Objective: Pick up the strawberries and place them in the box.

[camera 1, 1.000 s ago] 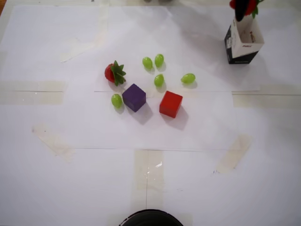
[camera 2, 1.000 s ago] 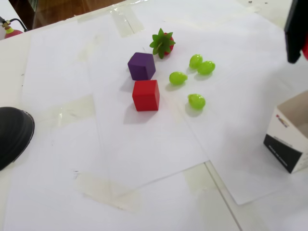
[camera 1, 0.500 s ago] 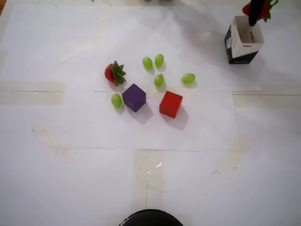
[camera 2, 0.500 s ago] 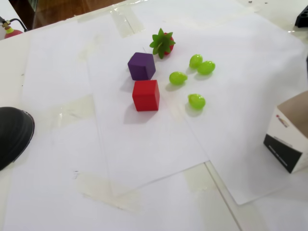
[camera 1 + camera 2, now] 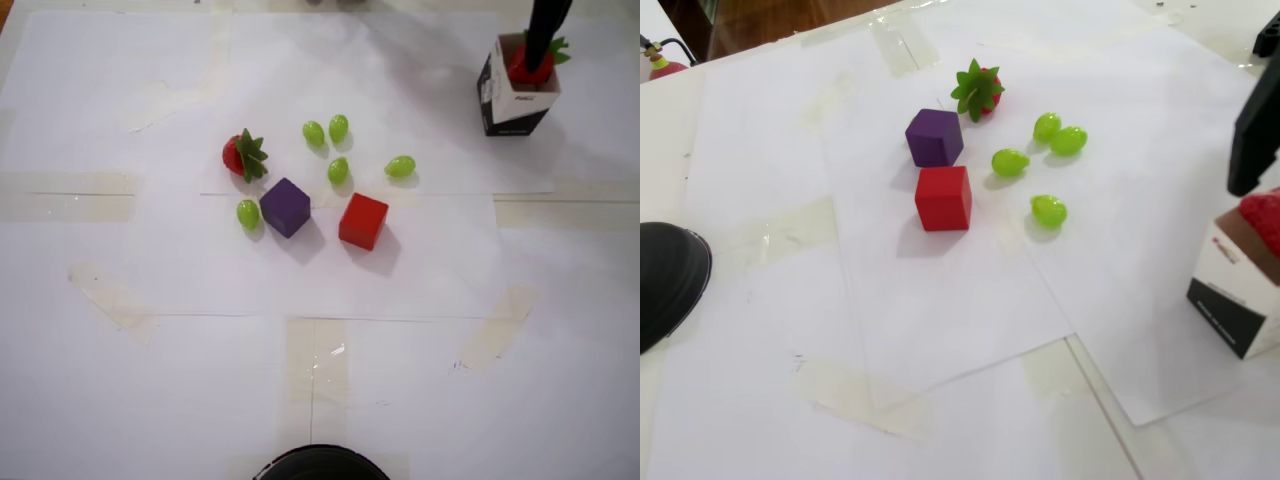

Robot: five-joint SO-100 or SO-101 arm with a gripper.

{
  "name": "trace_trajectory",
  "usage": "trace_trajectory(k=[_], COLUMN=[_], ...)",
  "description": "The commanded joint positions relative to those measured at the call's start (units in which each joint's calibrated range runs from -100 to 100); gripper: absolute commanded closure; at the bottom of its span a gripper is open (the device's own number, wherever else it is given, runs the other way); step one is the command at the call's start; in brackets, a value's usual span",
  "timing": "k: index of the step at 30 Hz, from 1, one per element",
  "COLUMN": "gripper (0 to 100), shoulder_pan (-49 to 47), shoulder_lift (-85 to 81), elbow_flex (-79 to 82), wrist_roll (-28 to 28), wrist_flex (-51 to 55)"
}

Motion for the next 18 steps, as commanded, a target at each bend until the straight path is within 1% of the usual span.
trace_trajectory(k=[1,6,10,12,14,18], gripper=[73,73,73,74,74,74], shoulder_pan=[0.18,1.51,6.8,11.43,18.12,30.18], shoulder_lift=[-0.28,-1.83,-5.1,-6.3,-6.99,-6.21], elbow_flex=[-5.69,-8.23,-8.69,-9.96,-10.96,-12.05], wrist_roll=[0.34,0.88,2.15,3.37,5.42,10.21], wrist_flex=[-0.14,2.89,8.28,13.18,17.67,20.21])
